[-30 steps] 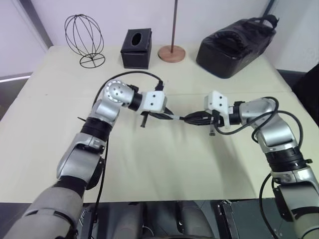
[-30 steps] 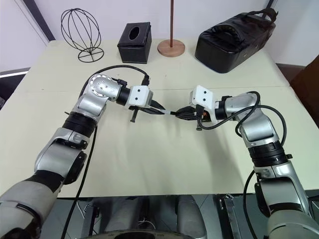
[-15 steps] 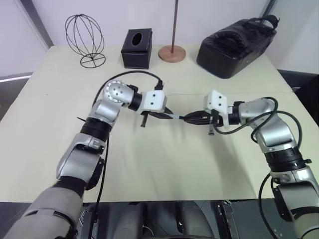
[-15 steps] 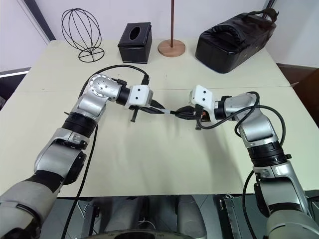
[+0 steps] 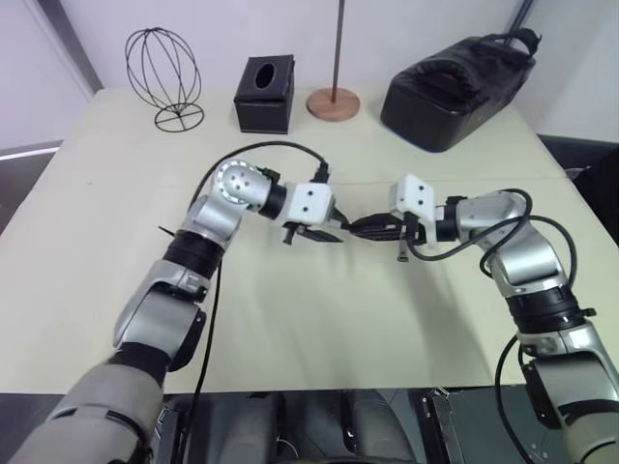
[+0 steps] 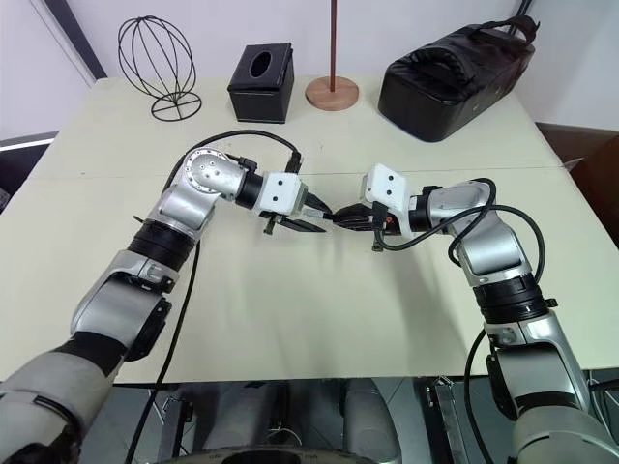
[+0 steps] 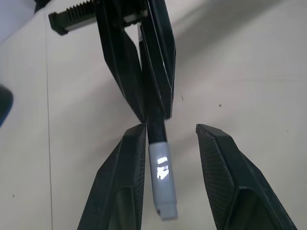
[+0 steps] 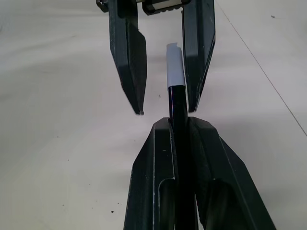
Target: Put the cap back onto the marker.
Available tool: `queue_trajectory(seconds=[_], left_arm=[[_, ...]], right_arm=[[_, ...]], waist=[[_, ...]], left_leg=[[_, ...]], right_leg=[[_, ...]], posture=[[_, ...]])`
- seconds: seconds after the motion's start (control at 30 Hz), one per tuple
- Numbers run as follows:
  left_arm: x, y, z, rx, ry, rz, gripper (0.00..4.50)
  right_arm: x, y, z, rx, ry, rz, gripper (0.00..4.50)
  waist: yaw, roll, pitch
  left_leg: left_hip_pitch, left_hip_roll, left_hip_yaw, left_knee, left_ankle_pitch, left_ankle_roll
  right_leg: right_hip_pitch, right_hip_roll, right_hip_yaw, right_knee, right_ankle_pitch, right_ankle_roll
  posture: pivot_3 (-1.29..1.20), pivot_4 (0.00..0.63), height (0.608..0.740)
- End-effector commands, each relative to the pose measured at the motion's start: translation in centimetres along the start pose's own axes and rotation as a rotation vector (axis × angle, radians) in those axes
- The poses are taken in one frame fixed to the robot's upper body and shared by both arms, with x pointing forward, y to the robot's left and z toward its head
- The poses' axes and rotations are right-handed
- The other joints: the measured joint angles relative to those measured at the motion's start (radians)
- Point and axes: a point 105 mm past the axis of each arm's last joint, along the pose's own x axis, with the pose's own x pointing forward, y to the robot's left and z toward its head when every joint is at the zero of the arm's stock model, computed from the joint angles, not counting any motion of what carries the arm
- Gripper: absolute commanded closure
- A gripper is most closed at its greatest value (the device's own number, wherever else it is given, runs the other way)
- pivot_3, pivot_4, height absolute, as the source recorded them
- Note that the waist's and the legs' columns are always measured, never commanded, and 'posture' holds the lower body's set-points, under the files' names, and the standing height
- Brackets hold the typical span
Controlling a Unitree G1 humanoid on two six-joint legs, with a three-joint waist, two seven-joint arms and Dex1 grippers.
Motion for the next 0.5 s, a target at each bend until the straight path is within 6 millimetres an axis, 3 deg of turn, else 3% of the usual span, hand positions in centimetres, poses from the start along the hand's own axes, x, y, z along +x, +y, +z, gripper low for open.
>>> queue_trajectory(seconds=[0.03, 0.23, 0.5], left_arm=[[-2.0, 0.9, -0.6, -0.012, 0.045, 0.047, 2.84], [-5.7, 1.7, -2.9, -0.104, 0.105, 0.174, 2.84], [-9.9, 2.0, -3.2, -0.333, -0.042, 0.49, 2.84]], right_arm=[[-1.3, -0.8, -0.1, -0.026, 0.015, -0.049, 4.5], [-3.3, -1.3, -2.4, 0.023, 0.063, -0.13, 4.5], [-6.9, -2.2, -5.7, 0.17, 0.112, -0.416, 4.5]], waist=[[-0.001, 0.0, 0.0], [0.001, 0.0, 0.0], [0.001, 0.0, 0.0]], left_leg=[[0.0, 0.0, 0.0, 0.0, 0.0, 0.0], [0.0, 0.0, 0.0, 0.0, 0.0, 0.0], [-0.001, 0.001, 0.0, 0.0, 0.0, 0.0]], right_leg=[[0.0, 0.0, 0.0, 0.0, 0.0, 0.0], [0.0, 0.0, 0.0, 0.0, 0.0, 0.0], [-0.001, -0.001, 0.0, 0.0, 0.0, 0.0]], posture=[[0.0, 0.15, 0.74], [0.0, 0.15, 0.74], [0.0, 0.15, 0.74]])
